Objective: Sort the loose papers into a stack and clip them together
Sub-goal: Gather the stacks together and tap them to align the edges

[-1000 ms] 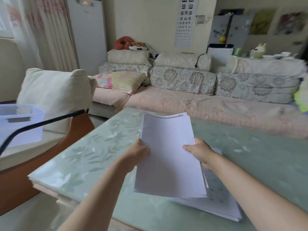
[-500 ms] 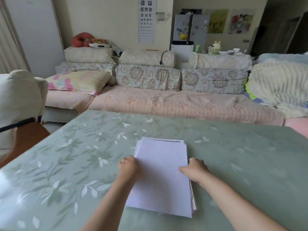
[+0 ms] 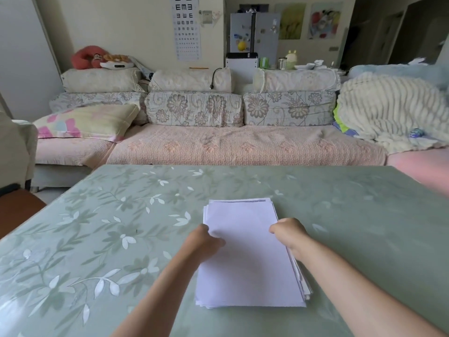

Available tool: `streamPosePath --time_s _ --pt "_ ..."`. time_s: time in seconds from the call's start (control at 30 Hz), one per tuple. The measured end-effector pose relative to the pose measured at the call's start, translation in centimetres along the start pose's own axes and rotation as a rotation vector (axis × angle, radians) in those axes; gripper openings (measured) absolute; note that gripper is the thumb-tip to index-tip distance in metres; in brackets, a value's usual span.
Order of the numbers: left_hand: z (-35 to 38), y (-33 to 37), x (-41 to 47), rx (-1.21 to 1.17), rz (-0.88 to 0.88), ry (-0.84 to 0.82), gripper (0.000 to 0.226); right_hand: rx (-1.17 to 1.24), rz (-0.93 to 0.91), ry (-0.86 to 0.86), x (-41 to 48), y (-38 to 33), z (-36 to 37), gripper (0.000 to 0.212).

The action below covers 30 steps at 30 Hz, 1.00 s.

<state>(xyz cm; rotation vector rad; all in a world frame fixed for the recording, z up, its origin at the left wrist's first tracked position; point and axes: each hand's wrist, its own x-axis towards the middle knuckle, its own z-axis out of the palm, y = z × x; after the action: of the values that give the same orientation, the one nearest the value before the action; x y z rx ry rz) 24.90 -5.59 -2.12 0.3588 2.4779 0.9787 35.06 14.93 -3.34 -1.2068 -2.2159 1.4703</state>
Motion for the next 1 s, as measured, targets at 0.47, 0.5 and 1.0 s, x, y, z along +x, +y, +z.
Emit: streamPosePath --time_s 0.47,0.5,1.0 --pt "9.5 12.8 -2.6 0.137 0.532 0.144 0.023 -0.485 -0.294 0.15 -1.9 5.6 -12.3 0.021" --pt "11.4 14.3 -3.0 0.145 0.565 0.098 0.022 -0.516 -0.305 0.182 -2.0 6.7 -14.1 0.02" --pt "36.4 27.0 -8.4 0.34 0.952 -0.3 0.034 -0.728 0.211 0.645 -4.1 23.1 -36.2 0.039"
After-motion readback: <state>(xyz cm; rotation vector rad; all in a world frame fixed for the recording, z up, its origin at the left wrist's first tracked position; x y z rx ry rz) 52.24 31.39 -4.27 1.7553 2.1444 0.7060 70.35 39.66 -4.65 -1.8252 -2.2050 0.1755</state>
